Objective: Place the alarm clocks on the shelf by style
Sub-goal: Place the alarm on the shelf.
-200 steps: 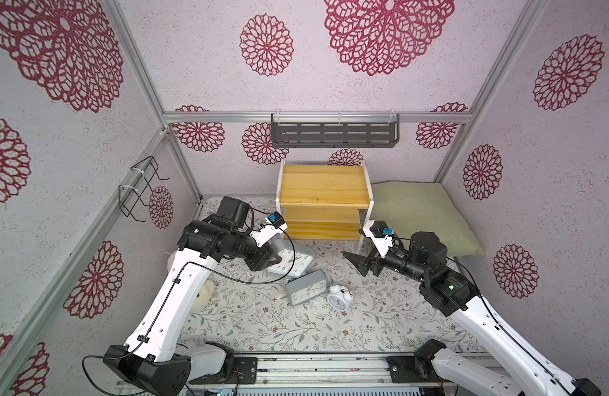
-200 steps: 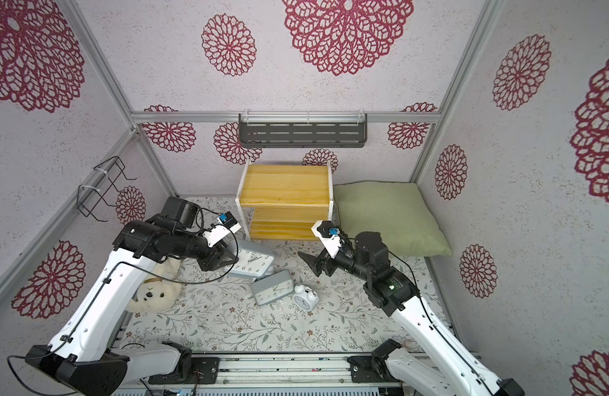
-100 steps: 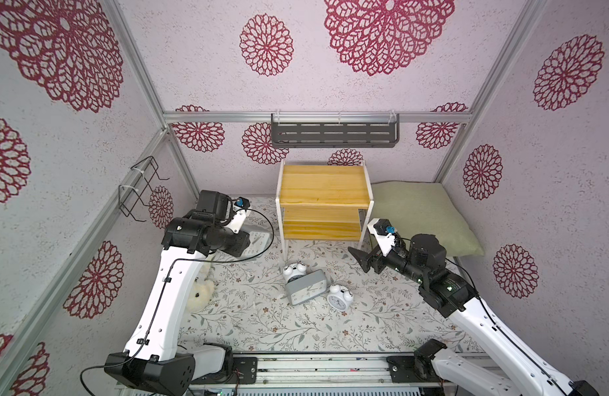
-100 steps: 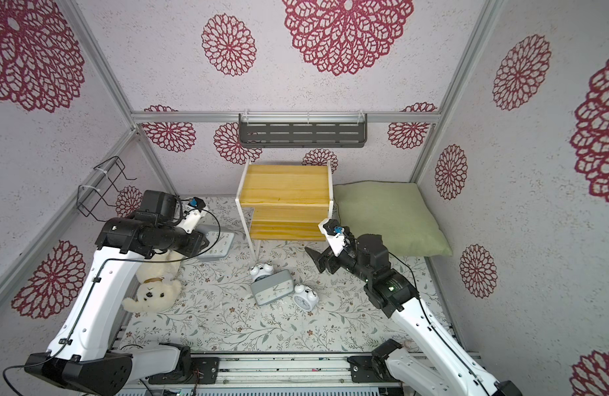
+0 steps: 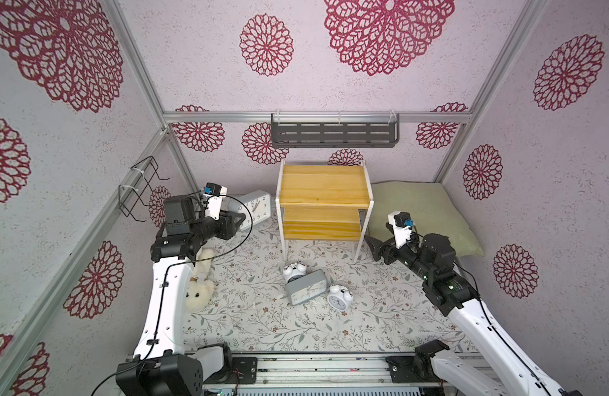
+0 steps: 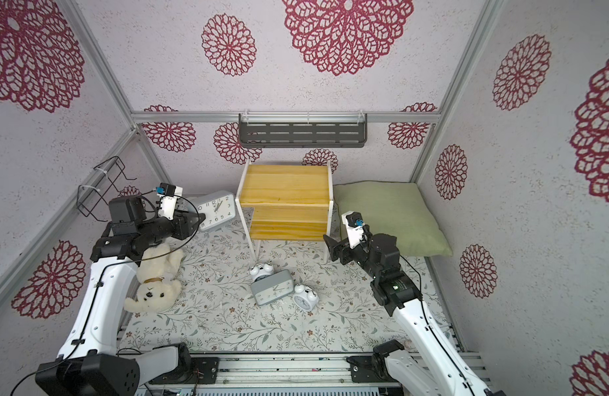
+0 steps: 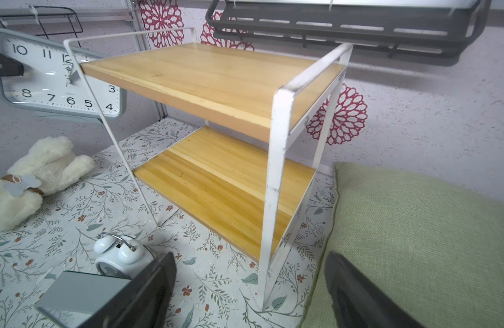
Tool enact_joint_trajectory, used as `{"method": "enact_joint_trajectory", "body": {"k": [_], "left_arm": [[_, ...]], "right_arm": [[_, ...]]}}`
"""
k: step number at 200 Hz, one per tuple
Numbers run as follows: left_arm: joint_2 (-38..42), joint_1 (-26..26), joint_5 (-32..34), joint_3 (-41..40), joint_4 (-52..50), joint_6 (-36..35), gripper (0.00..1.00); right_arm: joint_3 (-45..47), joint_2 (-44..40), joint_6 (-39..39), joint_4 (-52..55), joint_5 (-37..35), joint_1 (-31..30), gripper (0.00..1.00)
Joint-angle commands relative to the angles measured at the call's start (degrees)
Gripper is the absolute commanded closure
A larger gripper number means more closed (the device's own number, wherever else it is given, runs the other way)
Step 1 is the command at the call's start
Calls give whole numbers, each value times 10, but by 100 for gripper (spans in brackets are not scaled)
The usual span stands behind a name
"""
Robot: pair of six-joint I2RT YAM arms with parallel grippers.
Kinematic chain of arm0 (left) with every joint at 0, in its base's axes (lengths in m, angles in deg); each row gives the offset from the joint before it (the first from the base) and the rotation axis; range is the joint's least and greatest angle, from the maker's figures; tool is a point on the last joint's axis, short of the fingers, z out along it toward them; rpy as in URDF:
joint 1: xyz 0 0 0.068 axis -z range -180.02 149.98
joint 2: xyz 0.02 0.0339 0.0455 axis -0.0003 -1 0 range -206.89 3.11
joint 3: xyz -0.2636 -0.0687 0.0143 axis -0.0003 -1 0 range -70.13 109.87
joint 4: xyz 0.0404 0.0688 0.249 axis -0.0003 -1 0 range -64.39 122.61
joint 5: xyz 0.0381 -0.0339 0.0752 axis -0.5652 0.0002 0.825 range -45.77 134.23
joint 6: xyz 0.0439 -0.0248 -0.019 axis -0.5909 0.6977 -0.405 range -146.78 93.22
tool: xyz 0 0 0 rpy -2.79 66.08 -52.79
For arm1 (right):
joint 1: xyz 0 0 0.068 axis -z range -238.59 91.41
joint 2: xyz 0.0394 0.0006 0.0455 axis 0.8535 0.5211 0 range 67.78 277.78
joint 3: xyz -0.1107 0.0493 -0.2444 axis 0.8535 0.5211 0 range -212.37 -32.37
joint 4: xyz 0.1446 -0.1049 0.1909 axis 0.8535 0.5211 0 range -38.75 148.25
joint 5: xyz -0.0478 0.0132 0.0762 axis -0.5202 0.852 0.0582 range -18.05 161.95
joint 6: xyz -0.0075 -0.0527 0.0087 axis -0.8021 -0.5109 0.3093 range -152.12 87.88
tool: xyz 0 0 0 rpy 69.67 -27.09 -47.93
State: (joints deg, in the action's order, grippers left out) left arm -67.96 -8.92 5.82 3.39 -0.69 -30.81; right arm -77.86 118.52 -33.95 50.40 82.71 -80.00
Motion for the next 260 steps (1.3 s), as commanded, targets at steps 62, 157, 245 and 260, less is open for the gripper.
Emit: {"method": "enact_joint_trajectory", "body": {"k": [62, 157, 245, 260], "left_arm": [[-83, -5, -159, 10, 144, -60, 95], [-135, -4, -182, 24, 80, -142, 94], [-178, 4, -232, 11, 106, -236, 93], [-189, 5, -248, 11, 102, -264, 93]], "right_arm": [[-1, 87, 36, -165, -33, 6, 29], [-1, 151, 38, -229, -66, 7, 42], [1, 187, 27, -270, -74, 8, 68], [1, 189, 19, -273, -71, 8, 70]]}}
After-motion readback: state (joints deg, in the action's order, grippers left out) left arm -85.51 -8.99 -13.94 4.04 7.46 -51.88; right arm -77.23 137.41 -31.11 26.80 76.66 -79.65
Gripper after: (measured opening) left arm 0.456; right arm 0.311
